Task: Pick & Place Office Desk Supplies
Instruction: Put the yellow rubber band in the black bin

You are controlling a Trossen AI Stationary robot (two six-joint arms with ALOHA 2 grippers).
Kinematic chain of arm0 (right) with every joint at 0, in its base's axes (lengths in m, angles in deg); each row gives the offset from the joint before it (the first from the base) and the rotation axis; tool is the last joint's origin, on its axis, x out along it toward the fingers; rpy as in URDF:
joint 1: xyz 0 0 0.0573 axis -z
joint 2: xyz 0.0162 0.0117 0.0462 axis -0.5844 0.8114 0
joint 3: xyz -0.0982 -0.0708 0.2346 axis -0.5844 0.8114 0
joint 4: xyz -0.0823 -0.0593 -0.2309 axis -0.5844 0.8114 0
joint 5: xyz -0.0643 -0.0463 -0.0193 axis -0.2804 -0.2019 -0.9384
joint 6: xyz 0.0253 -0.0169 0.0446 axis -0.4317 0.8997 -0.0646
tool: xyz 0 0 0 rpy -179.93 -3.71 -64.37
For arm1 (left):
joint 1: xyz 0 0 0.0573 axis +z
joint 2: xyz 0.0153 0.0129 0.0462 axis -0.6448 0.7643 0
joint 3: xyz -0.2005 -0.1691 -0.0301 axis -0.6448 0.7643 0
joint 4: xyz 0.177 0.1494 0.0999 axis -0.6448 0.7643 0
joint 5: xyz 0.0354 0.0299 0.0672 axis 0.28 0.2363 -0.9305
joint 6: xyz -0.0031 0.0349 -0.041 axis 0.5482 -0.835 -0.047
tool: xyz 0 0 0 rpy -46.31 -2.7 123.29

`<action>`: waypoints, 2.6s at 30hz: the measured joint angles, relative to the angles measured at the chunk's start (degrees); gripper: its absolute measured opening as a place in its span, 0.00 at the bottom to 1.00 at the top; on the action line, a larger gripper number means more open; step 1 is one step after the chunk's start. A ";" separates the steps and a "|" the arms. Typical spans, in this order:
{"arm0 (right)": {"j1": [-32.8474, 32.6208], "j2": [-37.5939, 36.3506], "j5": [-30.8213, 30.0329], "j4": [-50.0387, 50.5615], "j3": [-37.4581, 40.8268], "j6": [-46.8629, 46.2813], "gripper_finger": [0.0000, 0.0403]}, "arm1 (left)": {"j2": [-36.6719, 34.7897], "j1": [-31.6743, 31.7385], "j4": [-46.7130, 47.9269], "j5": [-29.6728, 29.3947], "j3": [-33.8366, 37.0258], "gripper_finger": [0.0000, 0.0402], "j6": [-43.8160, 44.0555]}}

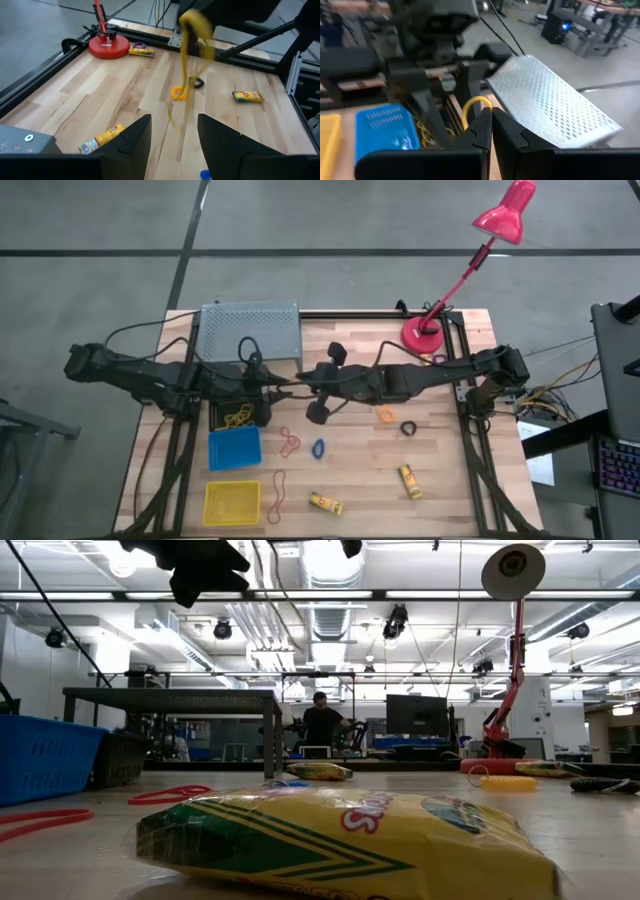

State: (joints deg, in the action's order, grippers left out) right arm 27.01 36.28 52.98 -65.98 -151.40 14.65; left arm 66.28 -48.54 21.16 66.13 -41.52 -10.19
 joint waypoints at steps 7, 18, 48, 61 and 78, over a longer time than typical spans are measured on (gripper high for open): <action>0.04 0.92 1.44 -3.23 -0.02 1.64 0.02 | 0.00 0.00 -0.38 0.00 0.00 0.41 0.02; 0.18 0.96 2.27 -4.04 0.02 3.25 0.02 | 0.00 0.00 -0.38 0.00 0.00 0.41 0.15; 1.16 0.96 5.77 -7.12 0.02 4.02 0.02 | 0.00 -0.02 -0.44 0.03 -0.02 0.41 0.17; 1.16 0.96 8.76 -7.71 0.04 4.02 0.02 | 0.00 -0.02 -0.44 -0.02 -0.02 0.24 0.20; 1.16 0.96 8.76 -7.53 0.04 2.47 0.02 | 0.00 -0.02 -0.44 0.00 -0.04 0.01 0.39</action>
State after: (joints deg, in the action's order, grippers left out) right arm 28.17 37.24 61.74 -73.51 -151.36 17.12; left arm 66.28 -48.56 20.72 66.13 -41.56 -9.80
